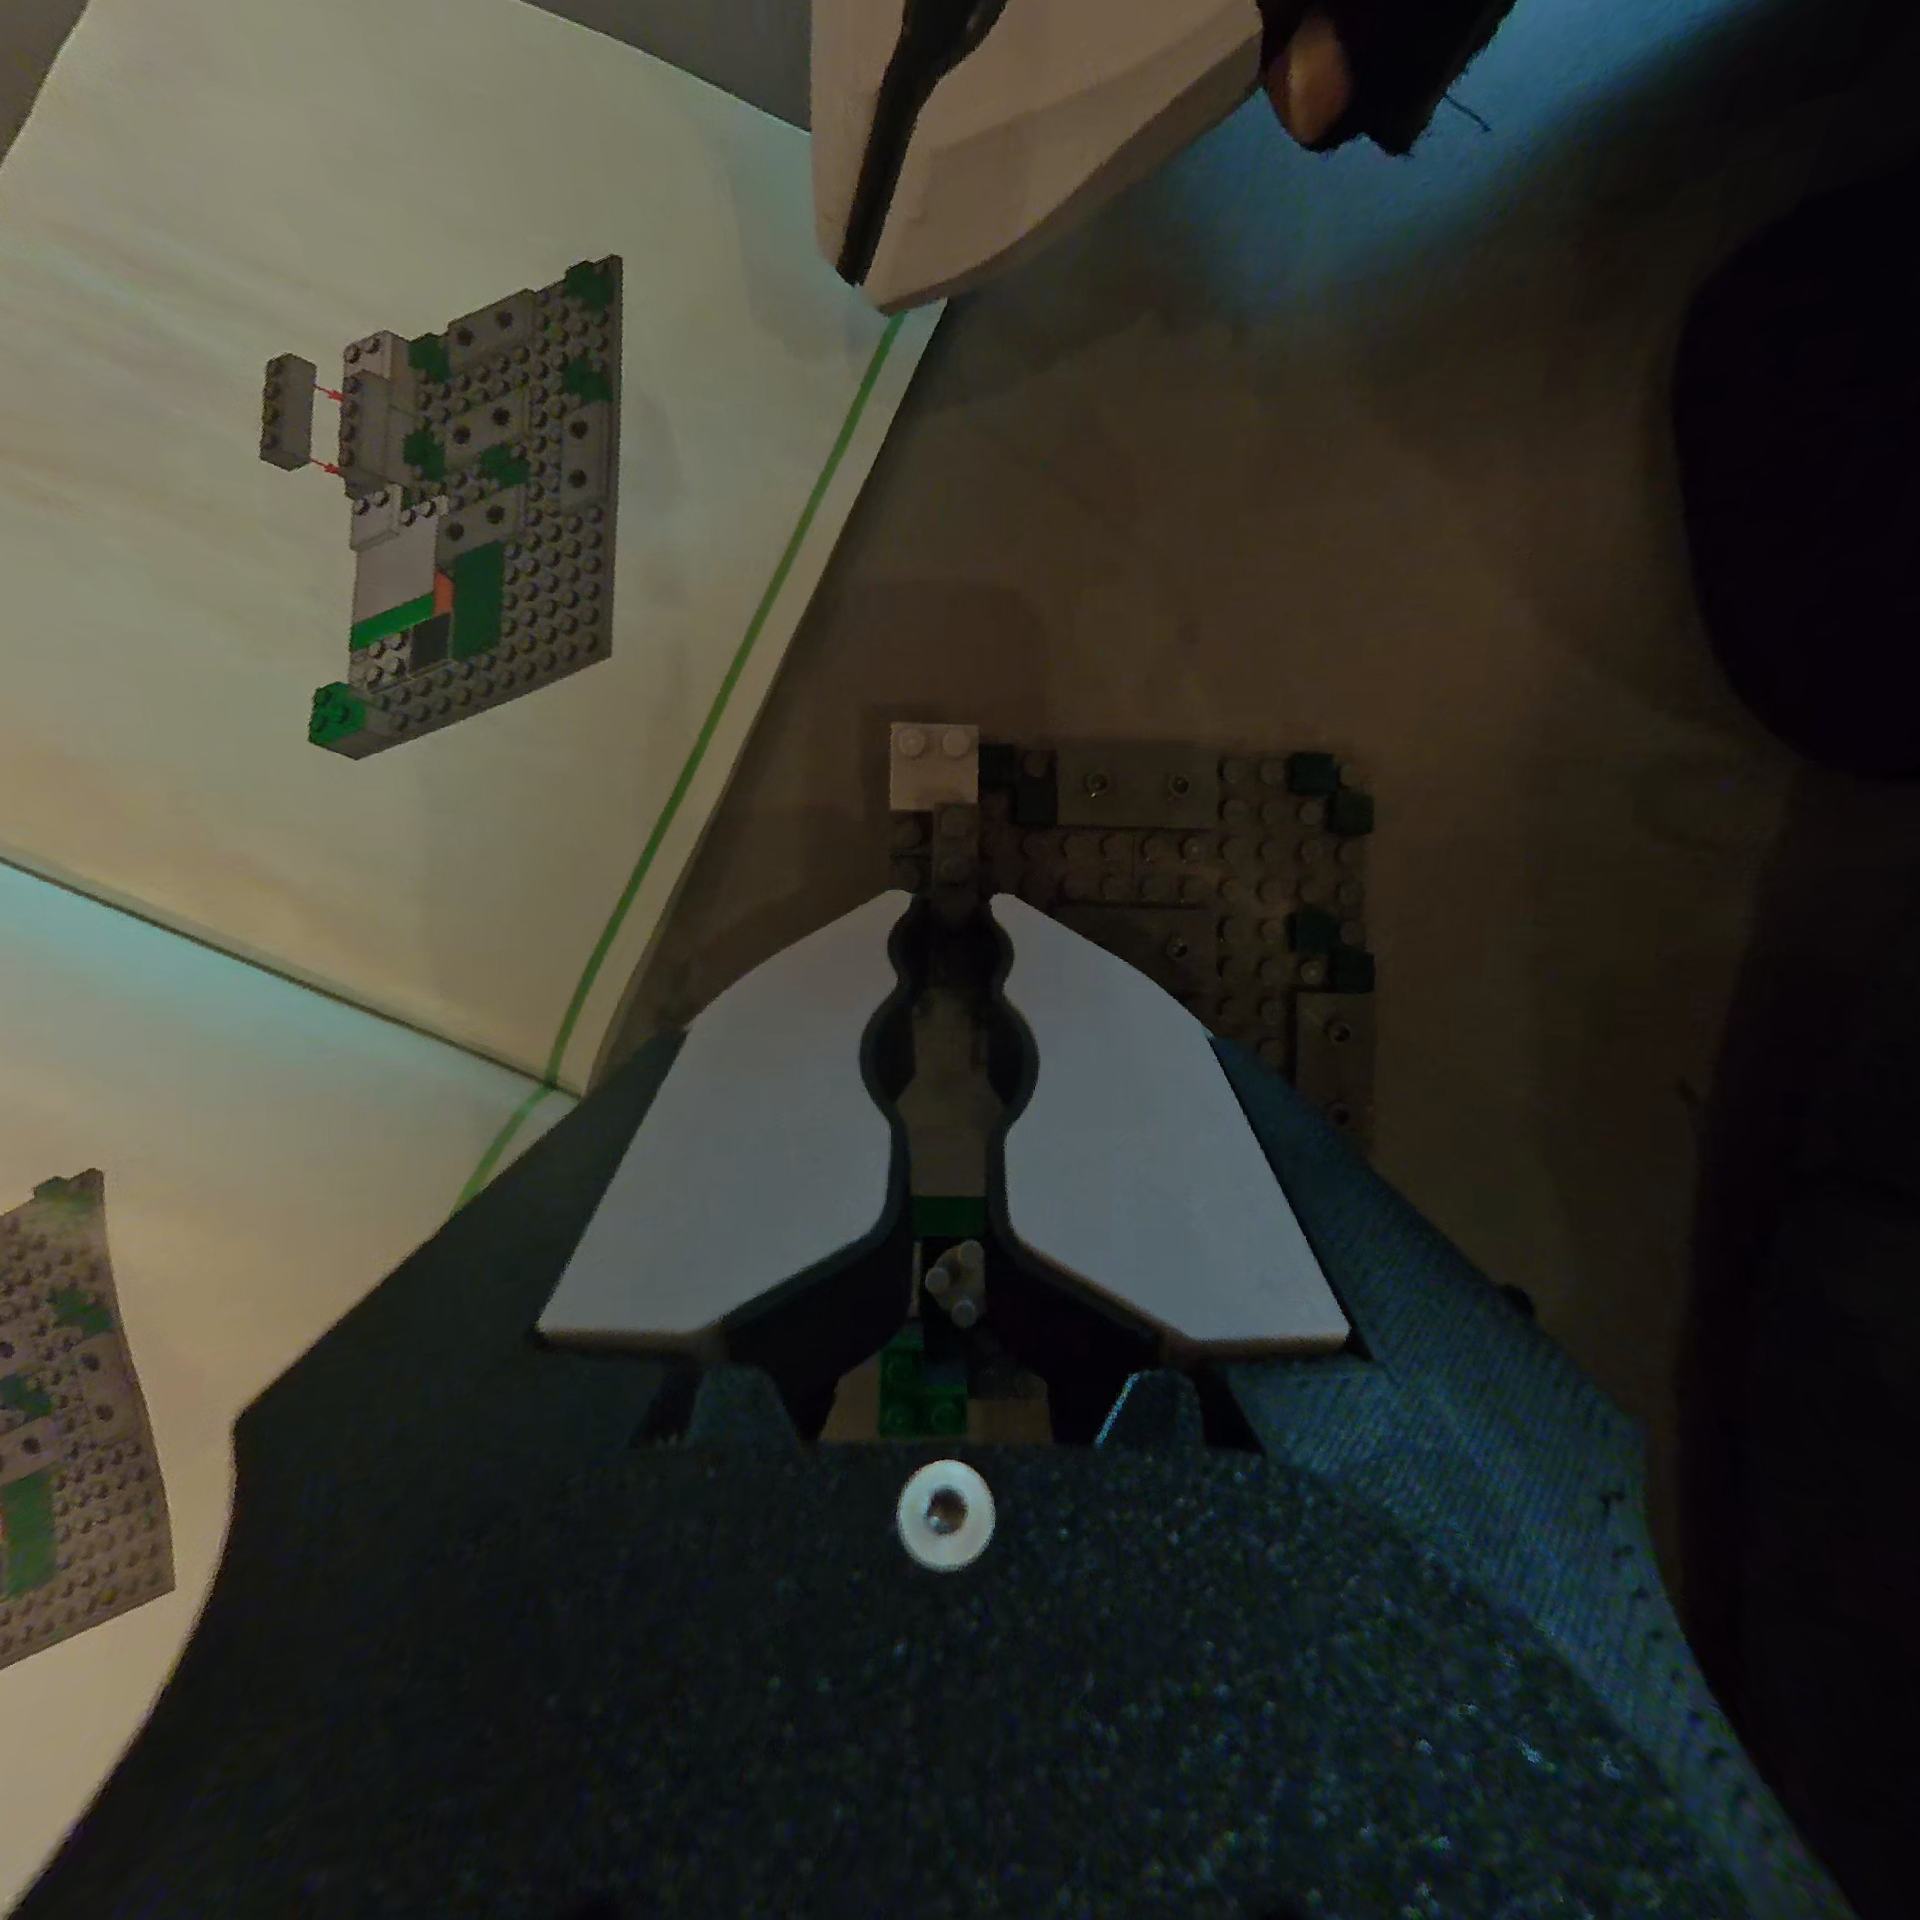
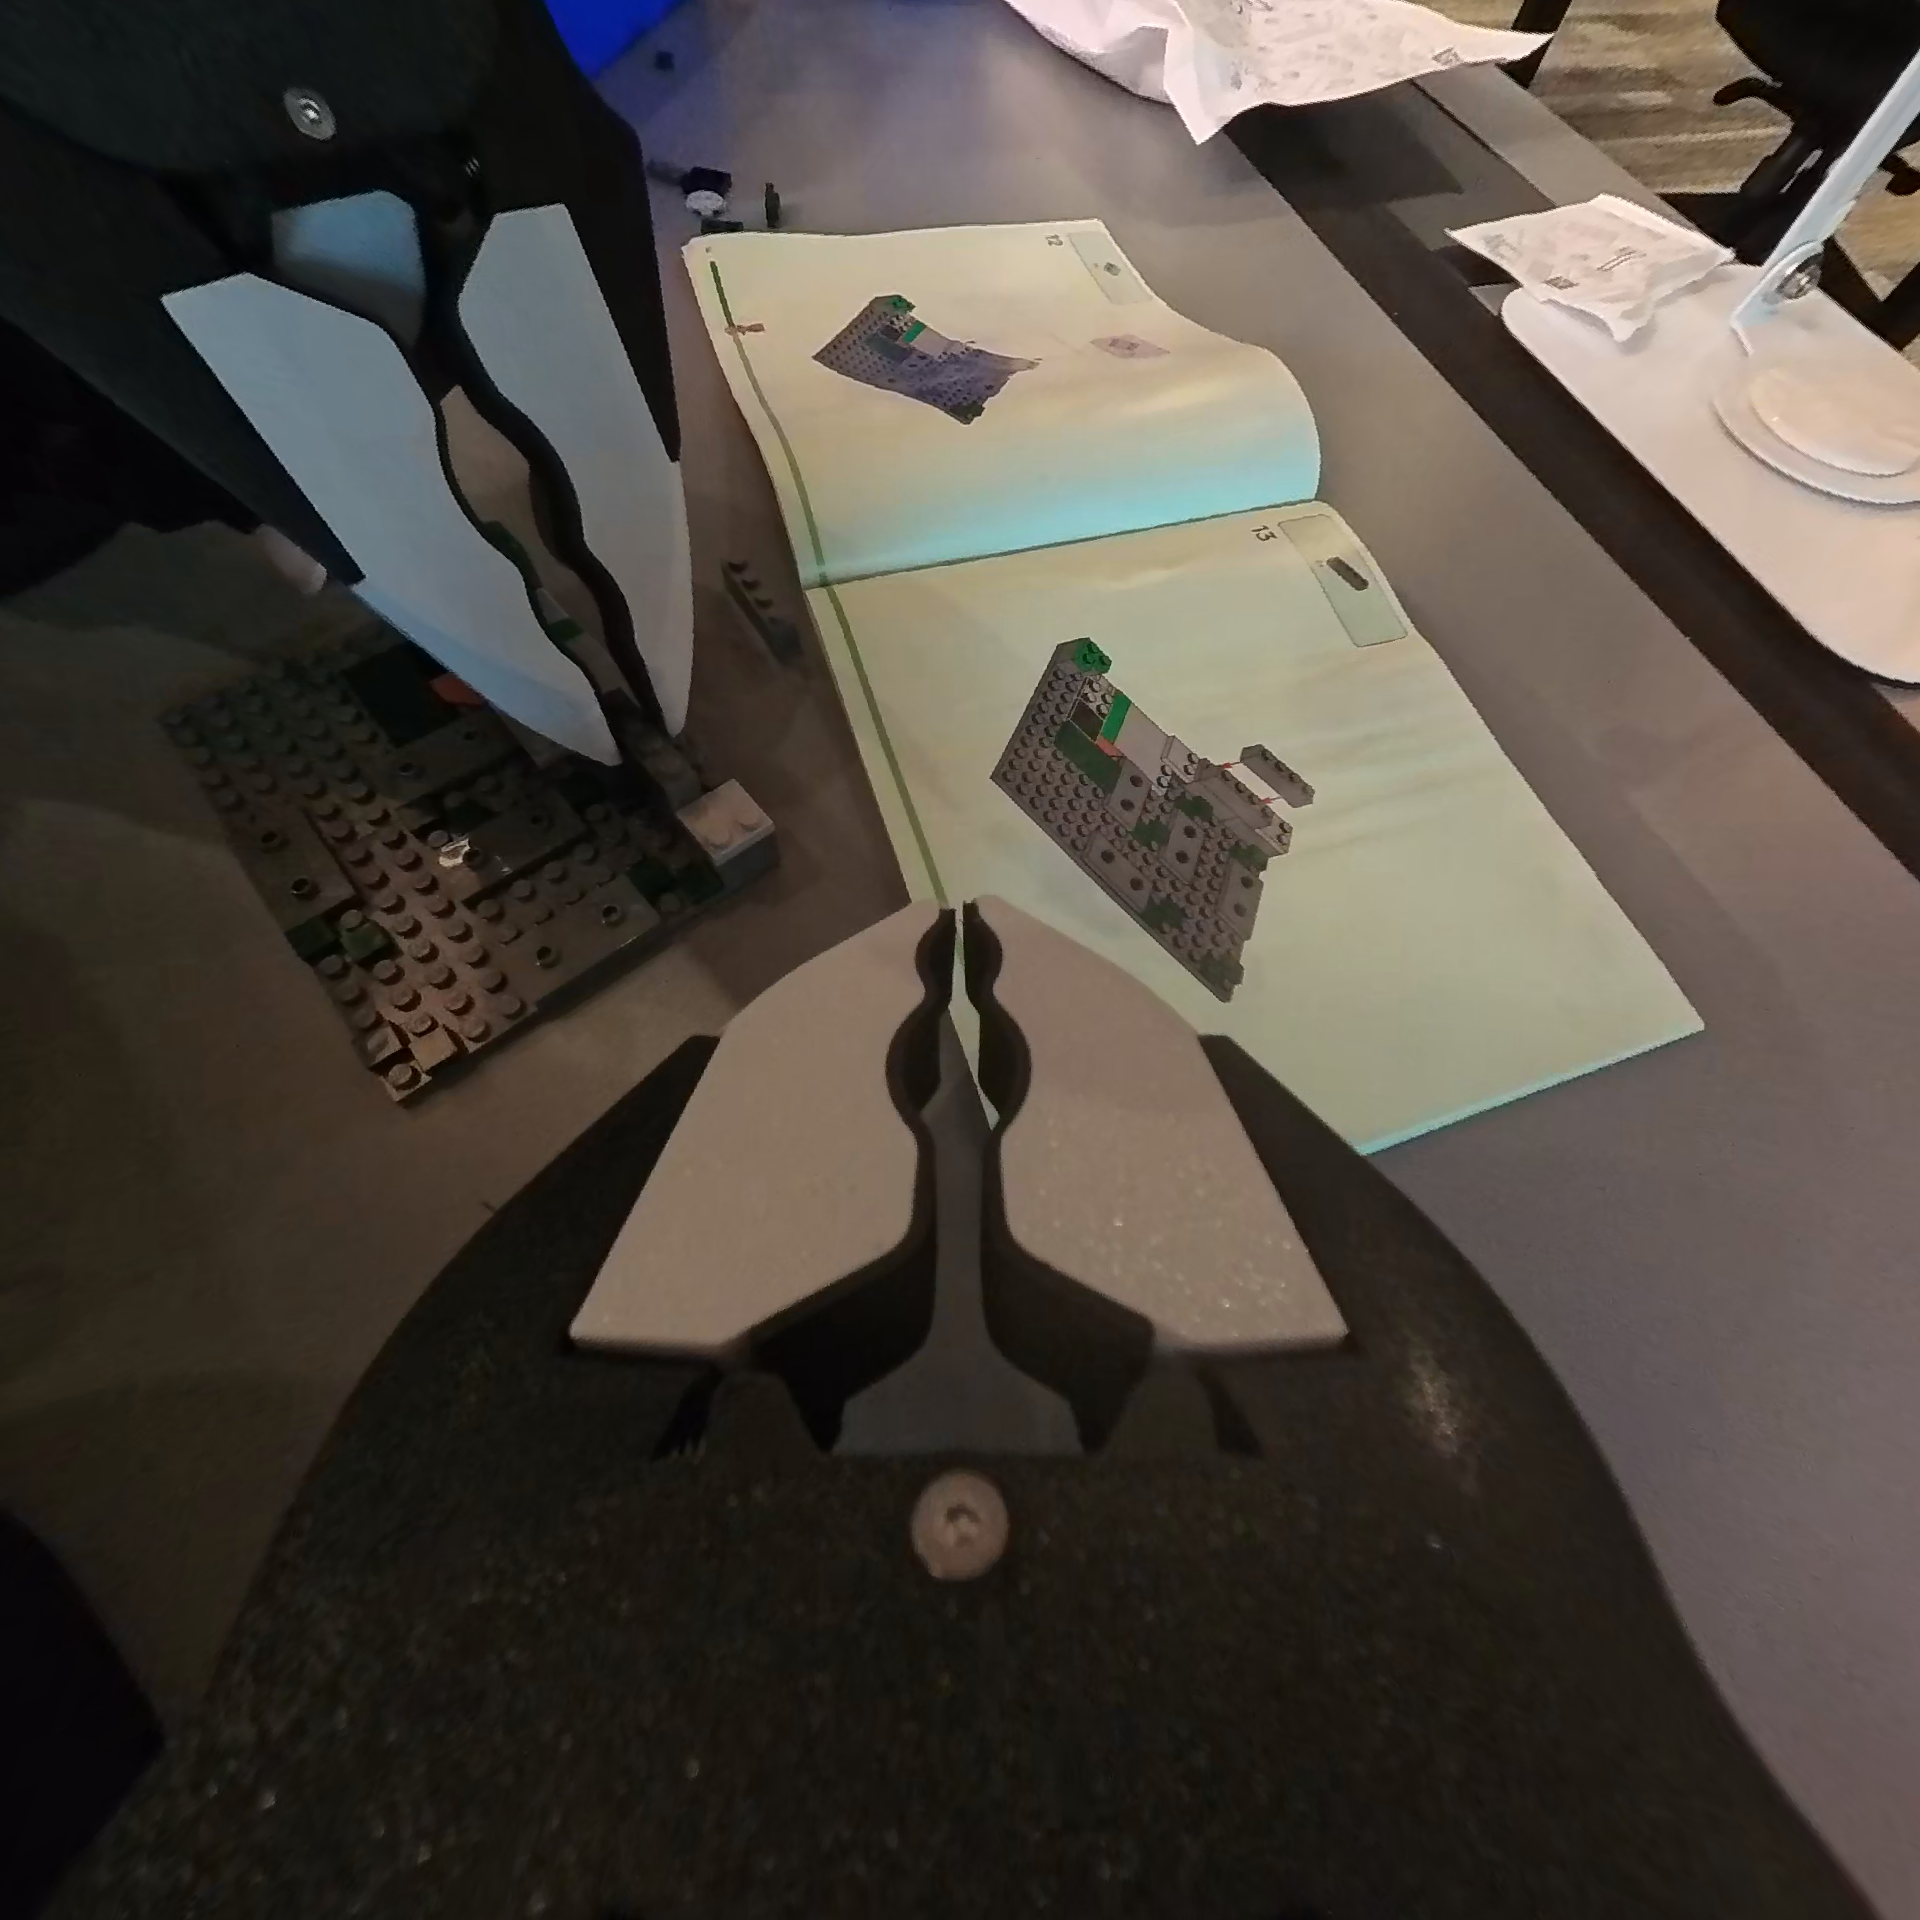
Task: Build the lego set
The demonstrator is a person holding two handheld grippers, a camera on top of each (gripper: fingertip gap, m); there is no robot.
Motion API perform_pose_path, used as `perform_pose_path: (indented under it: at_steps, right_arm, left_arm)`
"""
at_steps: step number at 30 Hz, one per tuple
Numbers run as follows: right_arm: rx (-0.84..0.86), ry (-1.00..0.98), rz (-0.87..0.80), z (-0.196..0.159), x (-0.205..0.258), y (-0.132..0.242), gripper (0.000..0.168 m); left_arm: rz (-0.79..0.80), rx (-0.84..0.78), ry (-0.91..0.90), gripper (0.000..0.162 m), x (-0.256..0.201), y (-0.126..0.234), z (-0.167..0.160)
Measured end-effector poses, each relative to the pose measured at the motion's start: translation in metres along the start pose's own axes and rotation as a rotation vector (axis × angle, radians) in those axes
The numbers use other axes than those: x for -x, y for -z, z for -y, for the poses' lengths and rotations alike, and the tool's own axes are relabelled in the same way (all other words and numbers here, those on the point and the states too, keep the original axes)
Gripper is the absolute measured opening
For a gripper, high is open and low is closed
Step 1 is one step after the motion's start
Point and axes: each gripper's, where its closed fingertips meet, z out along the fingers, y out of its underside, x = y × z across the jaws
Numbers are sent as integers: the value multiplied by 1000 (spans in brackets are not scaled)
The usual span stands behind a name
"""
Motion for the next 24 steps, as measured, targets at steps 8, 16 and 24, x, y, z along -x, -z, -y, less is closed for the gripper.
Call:
perform_pose_path:
  at_steps: [8,16,24]
  right_arm:
    - [-1,2,2,0,1,0,1]
    - [-1,3,5,0,1,0,1]
    - [1,2,9,-1,2,-1,1]
  left_arm:
    - [-2,-1,-3,10,-1,0,0]
    - [0,-5,-3,11,0,1,1]
    - [-7,-34,15,13,-1,6,6]
